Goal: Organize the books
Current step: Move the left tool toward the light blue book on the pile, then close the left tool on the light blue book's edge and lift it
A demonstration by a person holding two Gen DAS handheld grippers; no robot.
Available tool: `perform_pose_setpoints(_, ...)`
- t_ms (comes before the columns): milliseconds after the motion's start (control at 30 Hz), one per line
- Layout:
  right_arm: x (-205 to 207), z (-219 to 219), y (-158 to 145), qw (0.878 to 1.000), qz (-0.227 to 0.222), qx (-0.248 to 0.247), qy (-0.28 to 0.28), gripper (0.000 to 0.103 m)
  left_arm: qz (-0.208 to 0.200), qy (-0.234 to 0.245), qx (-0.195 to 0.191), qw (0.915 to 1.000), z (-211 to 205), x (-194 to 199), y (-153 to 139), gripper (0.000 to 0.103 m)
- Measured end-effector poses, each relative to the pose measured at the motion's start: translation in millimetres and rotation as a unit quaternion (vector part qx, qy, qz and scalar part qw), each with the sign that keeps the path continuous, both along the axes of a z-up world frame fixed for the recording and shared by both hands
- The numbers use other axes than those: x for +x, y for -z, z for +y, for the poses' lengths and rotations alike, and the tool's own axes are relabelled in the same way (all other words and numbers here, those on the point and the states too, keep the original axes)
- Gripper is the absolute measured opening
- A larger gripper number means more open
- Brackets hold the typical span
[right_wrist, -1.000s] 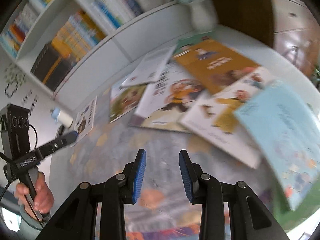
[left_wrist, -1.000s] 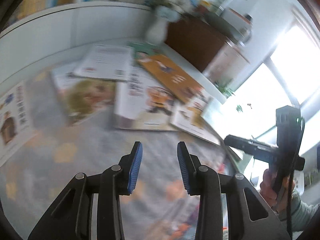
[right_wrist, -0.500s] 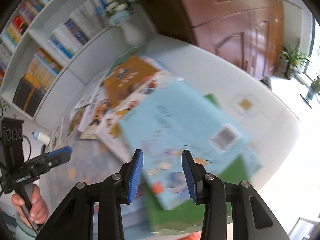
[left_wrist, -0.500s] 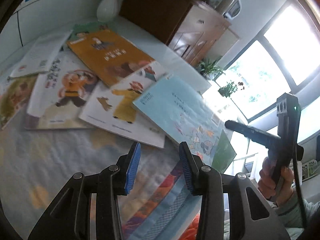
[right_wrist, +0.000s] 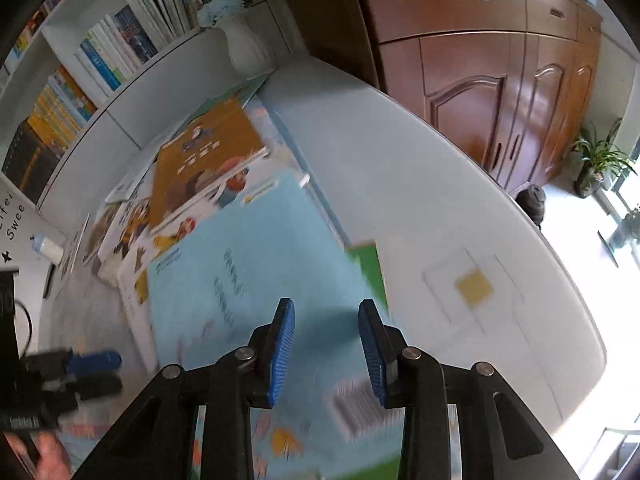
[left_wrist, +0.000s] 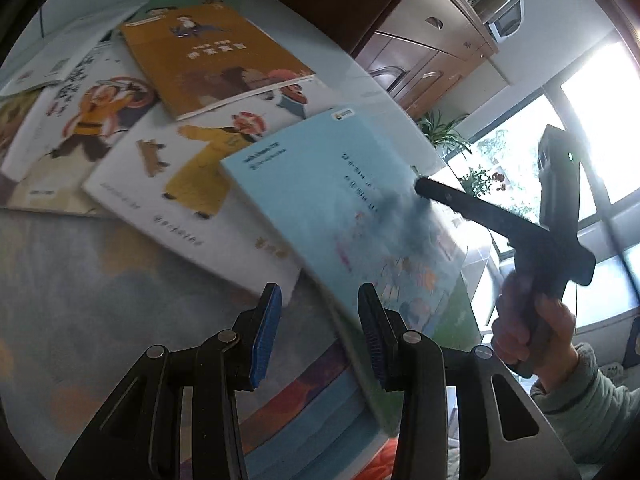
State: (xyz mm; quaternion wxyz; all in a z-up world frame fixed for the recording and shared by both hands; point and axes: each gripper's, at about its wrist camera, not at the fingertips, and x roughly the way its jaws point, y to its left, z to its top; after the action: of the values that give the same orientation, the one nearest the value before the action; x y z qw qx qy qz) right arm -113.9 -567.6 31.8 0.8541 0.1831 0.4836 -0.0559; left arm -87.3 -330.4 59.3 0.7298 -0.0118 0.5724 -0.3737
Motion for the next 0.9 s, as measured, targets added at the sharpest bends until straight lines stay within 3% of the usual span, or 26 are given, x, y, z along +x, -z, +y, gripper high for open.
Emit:
perform_pose_setpoints(300,16,-3,6,0.998,0.019,-0.043,-0.034,0.033,0.039,-0.015,-0.024,0.9988,-9,1,19,0.036)
perform_pose_setpoints(433,10,-11,9,0.999,0.018,0.010,-0.038,0.035,0.042,-0.016,-0.011,0.9989,-7,-3,24,0.036)
perform_pose_setpoints(600,-7,19,7,0.996,0.032,0.018,-0.077,0.035,0.022,-0.040,0.017,0.9988,29,-8,18,0.036)
perform_pose_setpoints(733,-17,48,16,0.990,0.025,0.098,-0.095,0.035,0.033,-0.072,0.032,0.9963,70,-7,22,0.036)
perform_pose_setpoints(900,-23,77,17,0.987,0.034,0.087,-0.131,0.035,0.058,-0.094,0.018,0.9937,97,-20,30,0.036)
